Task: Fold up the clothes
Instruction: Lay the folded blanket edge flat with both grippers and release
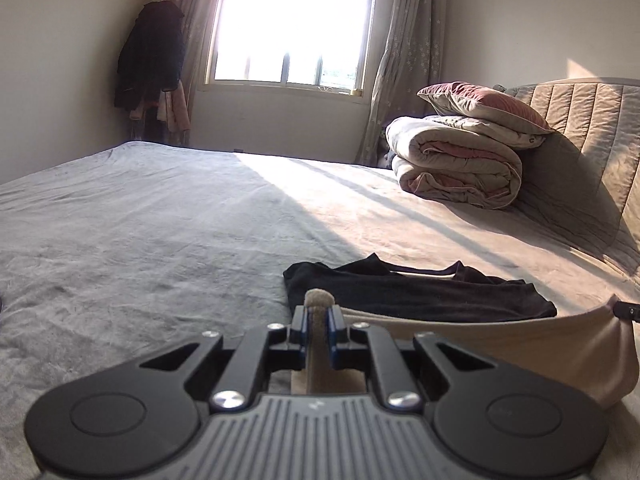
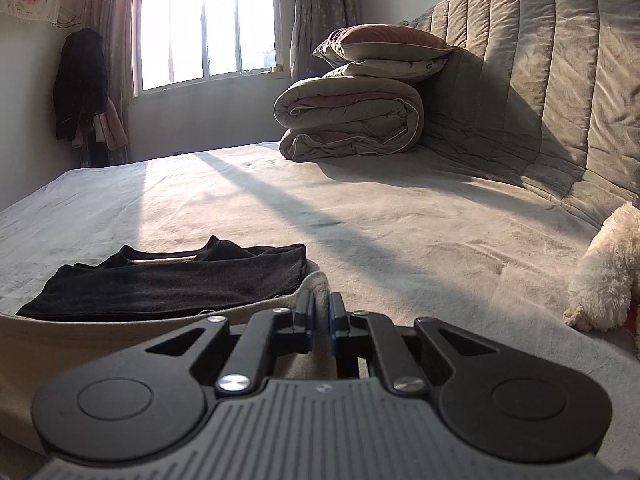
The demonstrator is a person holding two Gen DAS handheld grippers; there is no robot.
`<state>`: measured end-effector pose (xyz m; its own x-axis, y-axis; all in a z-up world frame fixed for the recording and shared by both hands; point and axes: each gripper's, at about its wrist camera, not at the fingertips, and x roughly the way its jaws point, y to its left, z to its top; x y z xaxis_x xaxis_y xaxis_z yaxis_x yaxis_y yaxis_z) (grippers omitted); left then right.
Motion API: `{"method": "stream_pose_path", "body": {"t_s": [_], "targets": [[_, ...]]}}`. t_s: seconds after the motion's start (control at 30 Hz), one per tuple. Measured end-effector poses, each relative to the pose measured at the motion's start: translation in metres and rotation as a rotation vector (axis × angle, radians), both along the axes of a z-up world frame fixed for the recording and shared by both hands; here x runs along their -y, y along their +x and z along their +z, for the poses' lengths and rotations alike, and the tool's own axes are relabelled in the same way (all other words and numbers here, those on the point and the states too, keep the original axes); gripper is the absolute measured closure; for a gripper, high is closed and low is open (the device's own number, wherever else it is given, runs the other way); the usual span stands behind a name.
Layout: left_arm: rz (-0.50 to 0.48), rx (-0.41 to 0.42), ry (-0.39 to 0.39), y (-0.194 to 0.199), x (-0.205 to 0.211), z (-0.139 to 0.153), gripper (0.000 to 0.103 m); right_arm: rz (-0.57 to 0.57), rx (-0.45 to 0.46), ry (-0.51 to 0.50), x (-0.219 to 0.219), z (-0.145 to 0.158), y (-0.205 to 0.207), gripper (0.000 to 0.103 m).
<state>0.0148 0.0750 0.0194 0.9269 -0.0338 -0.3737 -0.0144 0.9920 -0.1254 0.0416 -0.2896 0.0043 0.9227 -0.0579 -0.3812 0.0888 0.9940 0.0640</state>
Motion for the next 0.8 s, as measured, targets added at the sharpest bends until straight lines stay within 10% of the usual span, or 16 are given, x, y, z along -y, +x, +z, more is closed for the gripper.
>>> {"method": "stream_pose_path", "body": {"t_s": [0.2, 0.8], "targets": [[0.049, 0.008, -0.046, 0.024, -0.003, -0.015, 0.093, -0.026, 0.088, -0.016, -0.003, -0.004, 0.011, 0.095], [0.065, -0.208, 0.054, 0.065, 0.007, -0.058, 0.080, -0.037, -0.160, -0.030, 0.002, -0.056, 0.056, 0.093]]}}
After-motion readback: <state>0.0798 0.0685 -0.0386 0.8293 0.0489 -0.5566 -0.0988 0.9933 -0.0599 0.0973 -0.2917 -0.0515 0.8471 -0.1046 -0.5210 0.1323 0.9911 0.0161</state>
